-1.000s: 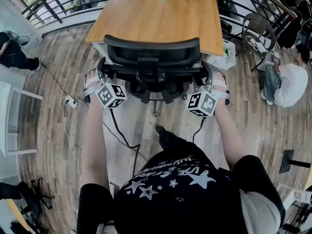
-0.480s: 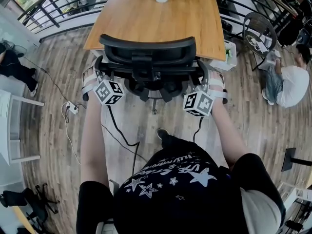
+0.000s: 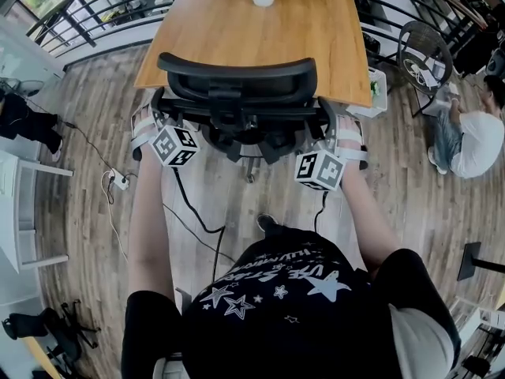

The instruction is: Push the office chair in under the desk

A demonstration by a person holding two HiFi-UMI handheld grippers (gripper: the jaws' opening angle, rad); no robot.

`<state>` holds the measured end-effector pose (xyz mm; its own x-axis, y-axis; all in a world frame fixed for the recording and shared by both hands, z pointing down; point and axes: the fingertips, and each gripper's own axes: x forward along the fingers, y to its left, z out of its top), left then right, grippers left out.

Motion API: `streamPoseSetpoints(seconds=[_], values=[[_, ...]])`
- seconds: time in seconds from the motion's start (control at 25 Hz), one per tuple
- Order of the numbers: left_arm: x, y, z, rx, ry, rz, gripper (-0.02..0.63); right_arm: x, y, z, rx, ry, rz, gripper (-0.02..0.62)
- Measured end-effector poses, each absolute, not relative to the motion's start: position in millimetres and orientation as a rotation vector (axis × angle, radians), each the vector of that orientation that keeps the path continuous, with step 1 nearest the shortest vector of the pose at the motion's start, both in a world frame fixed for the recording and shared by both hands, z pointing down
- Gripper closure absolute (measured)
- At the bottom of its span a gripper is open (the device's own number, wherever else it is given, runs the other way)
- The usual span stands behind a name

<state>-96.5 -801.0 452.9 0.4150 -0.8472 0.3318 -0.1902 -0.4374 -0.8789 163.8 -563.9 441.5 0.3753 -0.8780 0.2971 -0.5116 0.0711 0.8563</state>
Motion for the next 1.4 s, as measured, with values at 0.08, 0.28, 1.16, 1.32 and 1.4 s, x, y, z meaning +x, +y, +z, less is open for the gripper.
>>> streamPoseSetpoints(seconds=[0.08,0.28,1.16,1.32,1.4], values=[[-92,-809,453,-1.872,0.884,-1.047,0.341,168,-572,441,1.589,-1.275,-0.437,0.357],[-88,-821,455,-1.872,0.886,-1.046,0.341,171,-582,443,1.597,-1.274,-0.446,0.356],[-64,-852,457,-1.859,0.917,-1.062,0.337,197,-615,444,1.618,-1.292,-0.485,0.353],[-63,-853,456,-1.862,0.912,-1.067,0.337,200,-620,441,1.649,-1.288,-0.495,0.347],[-63,-853,456,-1.867,0.905,-1.084,0.337,202,-621,441,1.651,-1.288,-0.488,0.344]])
